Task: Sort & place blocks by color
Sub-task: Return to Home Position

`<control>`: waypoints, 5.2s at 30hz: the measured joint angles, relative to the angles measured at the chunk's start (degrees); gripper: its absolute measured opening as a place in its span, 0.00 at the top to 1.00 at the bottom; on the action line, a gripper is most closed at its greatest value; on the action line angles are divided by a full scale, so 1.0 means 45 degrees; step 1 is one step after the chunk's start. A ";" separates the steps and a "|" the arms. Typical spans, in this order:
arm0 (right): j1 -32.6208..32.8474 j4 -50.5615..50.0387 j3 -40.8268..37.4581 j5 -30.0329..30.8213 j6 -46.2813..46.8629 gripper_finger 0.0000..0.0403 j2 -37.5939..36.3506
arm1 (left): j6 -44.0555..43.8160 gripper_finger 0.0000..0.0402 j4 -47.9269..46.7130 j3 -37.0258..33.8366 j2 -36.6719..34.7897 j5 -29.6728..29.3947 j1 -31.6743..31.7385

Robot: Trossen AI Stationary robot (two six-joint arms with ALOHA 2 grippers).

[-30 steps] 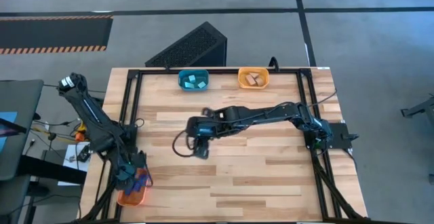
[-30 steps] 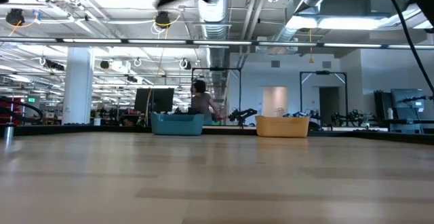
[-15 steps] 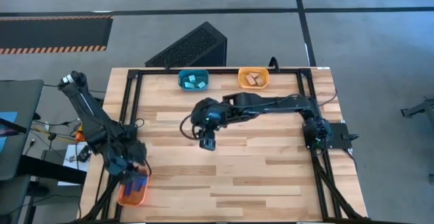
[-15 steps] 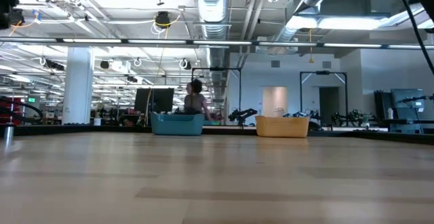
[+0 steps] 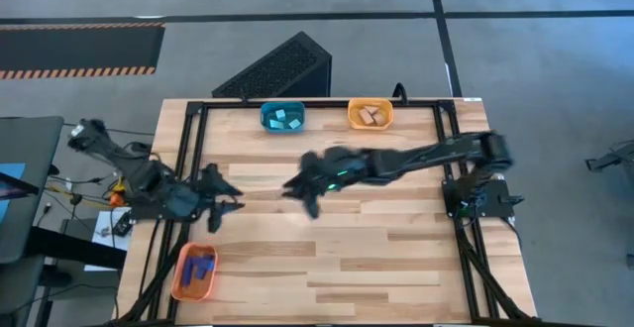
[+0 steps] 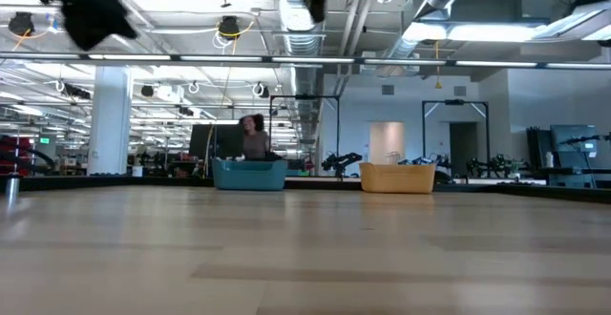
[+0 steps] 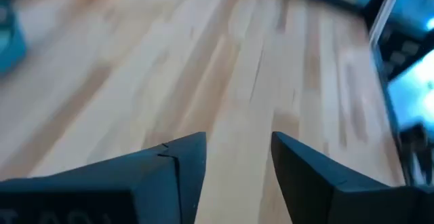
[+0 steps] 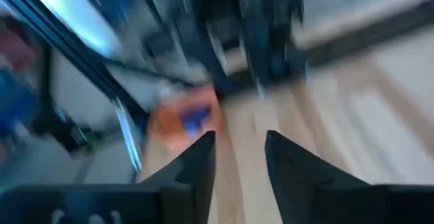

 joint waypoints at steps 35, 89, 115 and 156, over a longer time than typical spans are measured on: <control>-0.3285 -0.1893 -1.2381 -0.1818 -0.6097 0.99 -1.8679 | 0.8297 1.00 1.2074 -0.5659 -0.4550 0.3634 0.8105; -0.2710 -0.0056 -1.7707 -0.1885 -0.4161 0.94 -2.1113 | 0.8216 1.00 0.8446 -0.7788 -0.8401 0.5754 0.7683; -0.2710 -0.0053 -1.7726 -0.1894 -0.4156 0.95 -2.1121 | 0.8020 1.00 0.8444 -0.7803 -0.8401 0.5745 0.7683; -0.2710 -0.0058 -1.7731 -0.1904 -0.4153 0.94 -2.1121 | 0.8015 1.00 0.8444 -0.7808 -0.8406 0.5745 0.7683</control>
